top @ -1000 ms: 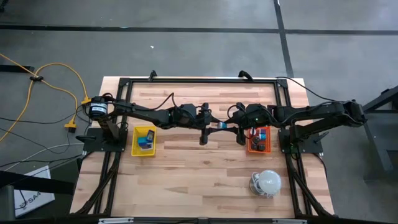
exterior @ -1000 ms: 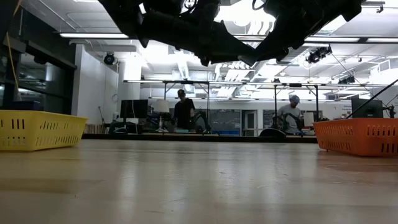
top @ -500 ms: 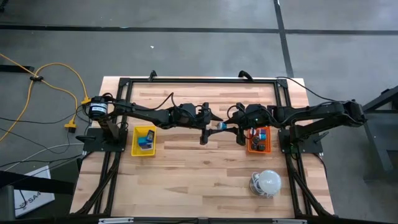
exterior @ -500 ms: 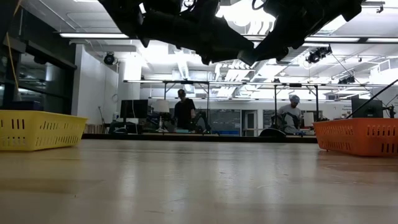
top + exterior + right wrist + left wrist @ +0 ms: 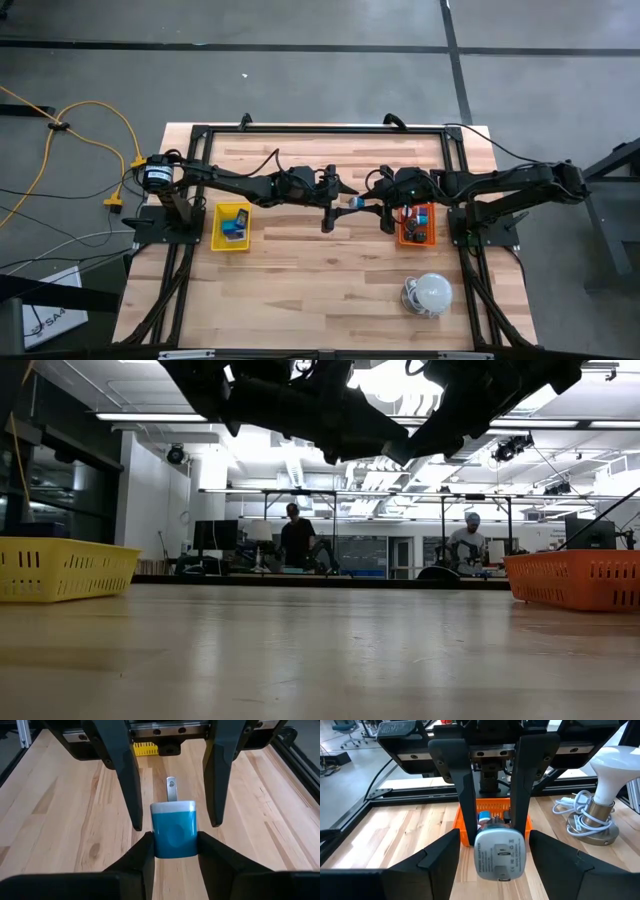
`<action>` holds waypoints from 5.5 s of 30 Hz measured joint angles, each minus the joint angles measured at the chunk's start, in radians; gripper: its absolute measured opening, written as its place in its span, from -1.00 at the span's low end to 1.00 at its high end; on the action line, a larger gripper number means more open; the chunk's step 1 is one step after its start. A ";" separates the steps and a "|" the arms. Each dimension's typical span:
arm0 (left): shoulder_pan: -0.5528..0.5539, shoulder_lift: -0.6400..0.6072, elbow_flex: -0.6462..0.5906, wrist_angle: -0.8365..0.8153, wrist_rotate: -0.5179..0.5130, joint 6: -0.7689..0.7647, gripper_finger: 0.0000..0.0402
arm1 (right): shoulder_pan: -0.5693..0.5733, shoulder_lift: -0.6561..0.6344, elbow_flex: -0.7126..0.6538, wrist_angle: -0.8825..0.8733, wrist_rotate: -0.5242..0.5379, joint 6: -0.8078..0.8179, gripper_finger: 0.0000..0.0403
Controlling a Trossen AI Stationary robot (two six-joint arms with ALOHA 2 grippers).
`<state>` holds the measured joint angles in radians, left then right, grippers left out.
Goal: Pick & Place Office items
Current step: Put the blue white charger adapter into the orange bin, then return to Home Position
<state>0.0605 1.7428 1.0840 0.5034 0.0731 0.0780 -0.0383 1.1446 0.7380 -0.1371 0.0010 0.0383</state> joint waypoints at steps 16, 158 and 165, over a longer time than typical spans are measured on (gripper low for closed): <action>0.000 0.000 0.000 -0.001 0.000 0.000 0.16 | 0.000 -0.010 0.000 -0.132 0.000 0.059 -0.45; 0.003 -0.207 -0.001 -0.324 0.001 -0.076 0.16 | -0.159 -0.418 -0.071 -0.321 0.068 0.240 -0.11; 0.003 -0.207 -0.001 -0.322 0.001 -0.084 0.16 | -0.180 -0.541 -0.071 -0.343 0.067 0.182 -0.11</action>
<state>0.0635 1.5360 1.0832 0.1818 0.0739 -0.0055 -0.2184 0.6038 0.6674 -0.4804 0.0680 0.2202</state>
